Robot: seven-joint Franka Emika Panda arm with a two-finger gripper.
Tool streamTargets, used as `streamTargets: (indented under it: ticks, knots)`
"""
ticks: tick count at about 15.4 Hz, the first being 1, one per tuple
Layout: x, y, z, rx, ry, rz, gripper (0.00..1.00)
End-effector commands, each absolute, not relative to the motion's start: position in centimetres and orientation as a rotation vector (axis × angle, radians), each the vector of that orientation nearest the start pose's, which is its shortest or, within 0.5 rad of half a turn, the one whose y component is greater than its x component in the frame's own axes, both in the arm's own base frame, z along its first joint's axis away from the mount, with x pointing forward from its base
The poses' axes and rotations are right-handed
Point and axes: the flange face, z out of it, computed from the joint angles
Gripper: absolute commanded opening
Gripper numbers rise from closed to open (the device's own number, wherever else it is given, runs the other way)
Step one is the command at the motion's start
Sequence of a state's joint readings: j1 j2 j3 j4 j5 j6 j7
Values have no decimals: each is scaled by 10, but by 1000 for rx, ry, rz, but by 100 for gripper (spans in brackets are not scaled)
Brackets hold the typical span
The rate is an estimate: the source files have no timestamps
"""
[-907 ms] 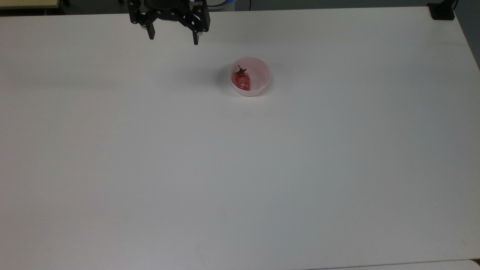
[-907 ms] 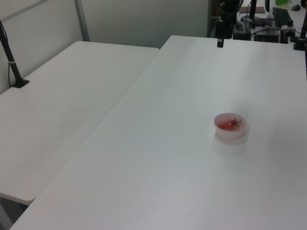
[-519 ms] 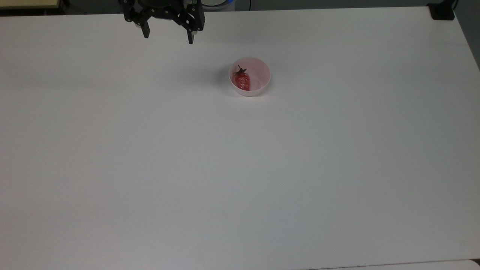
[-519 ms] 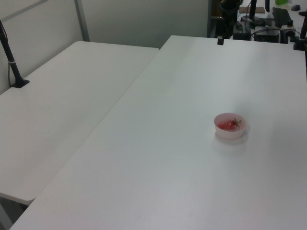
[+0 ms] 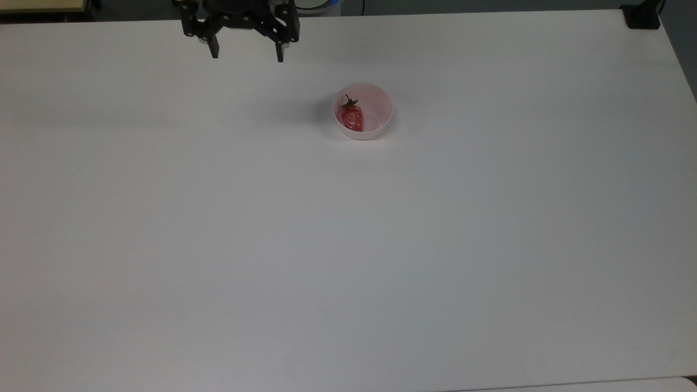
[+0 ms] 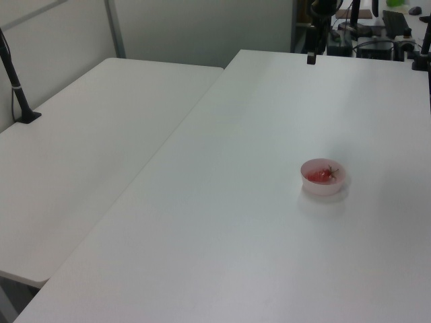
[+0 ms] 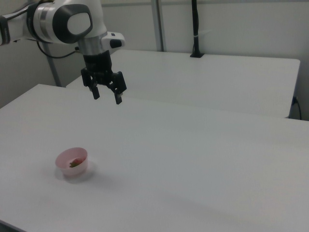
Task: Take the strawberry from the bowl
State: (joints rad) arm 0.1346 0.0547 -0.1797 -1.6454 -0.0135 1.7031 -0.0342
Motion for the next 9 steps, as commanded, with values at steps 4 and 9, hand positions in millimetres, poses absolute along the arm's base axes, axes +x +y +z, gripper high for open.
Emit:
streamTargets:
  ticks: [4, 9]
  knots:
    - [570, 83, 495, -3164, -356, 266, 100]
    - [541, 151, 407, -3167, -654, 371, 90]
